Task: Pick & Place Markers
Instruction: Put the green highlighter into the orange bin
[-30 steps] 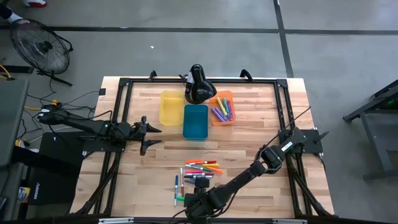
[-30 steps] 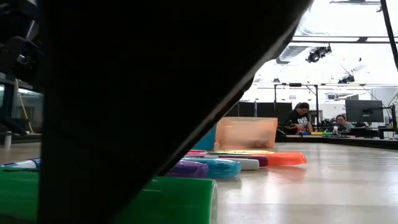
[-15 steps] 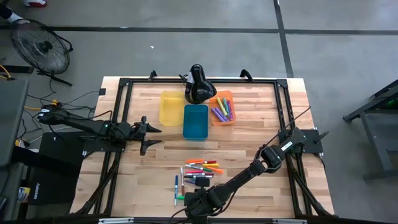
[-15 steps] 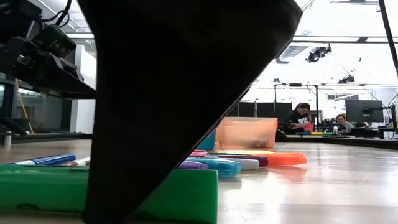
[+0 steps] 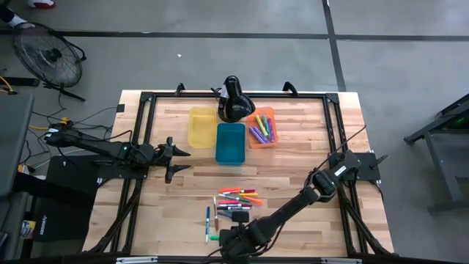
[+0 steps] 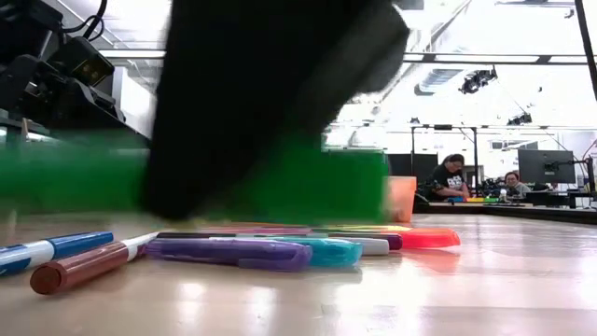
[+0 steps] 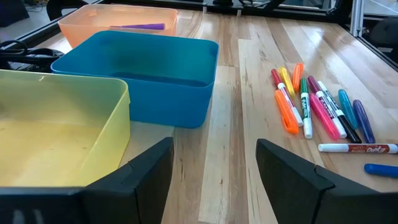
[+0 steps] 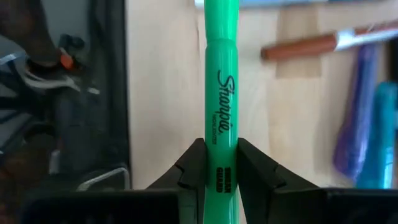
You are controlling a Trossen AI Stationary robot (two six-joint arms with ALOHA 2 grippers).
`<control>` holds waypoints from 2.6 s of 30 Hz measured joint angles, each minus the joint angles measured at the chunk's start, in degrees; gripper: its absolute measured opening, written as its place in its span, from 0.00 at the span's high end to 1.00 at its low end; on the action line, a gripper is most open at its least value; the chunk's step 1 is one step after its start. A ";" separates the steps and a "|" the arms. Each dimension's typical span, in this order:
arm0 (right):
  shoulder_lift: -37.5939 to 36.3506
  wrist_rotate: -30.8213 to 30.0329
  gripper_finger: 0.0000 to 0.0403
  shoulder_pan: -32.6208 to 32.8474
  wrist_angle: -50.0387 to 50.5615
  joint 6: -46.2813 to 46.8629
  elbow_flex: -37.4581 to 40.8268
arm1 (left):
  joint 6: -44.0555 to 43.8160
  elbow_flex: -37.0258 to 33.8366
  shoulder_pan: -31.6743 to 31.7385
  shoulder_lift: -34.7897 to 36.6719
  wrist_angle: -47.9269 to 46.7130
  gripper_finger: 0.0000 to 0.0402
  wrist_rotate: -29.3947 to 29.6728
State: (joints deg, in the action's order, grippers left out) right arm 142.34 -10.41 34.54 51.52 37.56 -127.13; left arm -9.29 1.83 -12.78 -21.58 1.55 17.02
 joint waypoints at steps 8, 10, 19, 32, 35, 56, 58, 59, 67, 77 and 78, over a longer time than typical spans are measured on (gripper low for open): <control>-3.85 -4.47 0.86 -0.57 1.64 2.40 -0.10 | 0.01 0.00 0.00 0.00 0.00 0.44 0.00; -5.10 -6.14 0.86 -0.94 4.58 6.65 -0.20 | 0.00 0.00 -0.01 0.00 0.01 0.44 0.00; -11.21 -13.58 0.86 -1.06 32.01 27.01 -0.20 | 0.01 0.00 0.00 0.00 0.01 0.44 0.00; -23.78 -11.34 0.86 0.01 36.89 42.80 22.00 | 0.01 0.00 0.00 0.04 0.01 0.44 0.00; -27.88 -9.49 0.86 0.03 33.66 45.49 31.62 | 0.00 0.00 -0.02 0.04 -0.01 0.44 0.00; -60.24 -14.40 0.86 -14.25 -2.23 44.76 75.97 | 0.01 -0.01 -0.02 0.02 0.01 0.44 0.02; -62.08 -14.26 0.86 -16.76 -4.51 42.73 78.10 | 0.00 0.00 -0.01 0.02 0.01 0.44 0.00; -62.89 -14.14 0.86 -18.08 -5.58 41.67 79.04 | 0.01 0.00 -0.02 0.02 0.01 0.44 0.02; -67.78 -13.39 0.86 -28.74 -10.77 32.17 81.46 | 0.01 -0.01 -0.01 0.02 0.01 0.44 0.00; -68.70 -7.24 0.86 -42.44 -28.25 18.89 81.46 | 0.01 -0.02 -0.01 0.02 0.01 0.44 0.00; -68.70 -6.54 0.86 -43.62 -29.83 18.10 81.46 | 0.01 -0.02 0.00 0.02 0.01 0.44 0.01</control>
State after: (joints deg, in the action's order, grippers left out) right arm 73.65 -16.96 -9.08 21.69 55.66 -45.67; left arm -9.28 1.81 -12.78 -21.56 1.56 17.03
